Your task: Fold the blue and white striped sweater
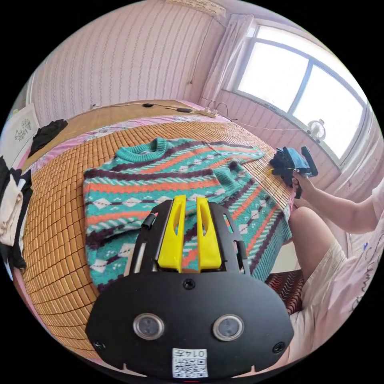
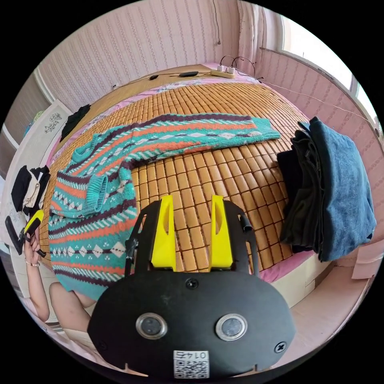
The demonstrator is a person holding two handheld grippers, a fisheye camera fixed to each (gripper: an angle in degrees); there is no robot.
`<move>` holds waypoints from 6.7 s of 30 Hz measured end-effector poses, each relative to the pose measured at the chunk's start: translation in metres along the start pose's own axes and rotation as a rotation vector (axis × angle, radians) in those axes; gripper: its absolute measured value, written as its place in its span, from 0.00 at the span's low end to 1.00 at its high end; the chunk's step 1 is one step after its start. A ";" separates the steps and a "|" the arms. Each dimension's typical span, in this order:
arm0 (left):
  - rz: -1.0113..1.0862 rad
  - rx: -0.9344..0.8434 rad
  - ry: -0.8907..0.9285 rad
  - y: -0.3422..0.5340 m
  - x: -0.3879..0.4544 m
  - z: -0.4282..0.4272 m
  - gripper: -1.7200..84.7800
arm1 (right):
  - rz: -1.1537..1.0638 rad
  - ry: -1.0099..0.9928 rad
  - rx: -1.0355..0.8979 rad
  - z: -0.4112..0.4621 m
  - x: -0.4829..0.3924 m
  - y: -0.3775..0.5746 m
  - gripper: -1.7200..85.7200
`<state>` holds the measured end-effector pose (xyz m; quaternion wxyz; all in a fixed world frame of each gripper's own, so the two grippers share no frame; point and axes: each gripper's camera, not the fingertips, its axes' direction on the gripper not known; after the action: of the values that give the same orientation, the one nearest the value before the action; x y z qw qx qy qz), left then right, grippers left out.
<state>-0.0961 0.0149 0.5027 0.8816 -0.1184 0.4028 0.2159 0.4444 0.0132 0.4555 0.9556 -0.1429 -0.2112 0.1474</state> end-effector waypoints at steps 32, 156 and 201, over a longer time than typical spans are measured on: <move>0.135 -0.218 0.058 -0.207 0.109 0.241 0.08 | -0.201 -0.315 0.354 -0.127 0.031 -0.123 0.07; -0.644 -0.197 0.038 0.265 -0.224 -0.314 0.12 | -0.306 -0.354 -0.247 -0.014 -0.016 0.056 0.05; -0.124 -0.250 -0.019 0.195 0.046 -0.064 0.01 | -1.107 -0.029 -0.452 0.251 -0.619 0.090 0.01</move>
<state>-0.2039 0.1748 0.4193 0.8752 -0.2500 0.3564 0.2109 -0.2239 -0.0629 0.4198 0.8334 -0.2095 -0.2932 -0.4190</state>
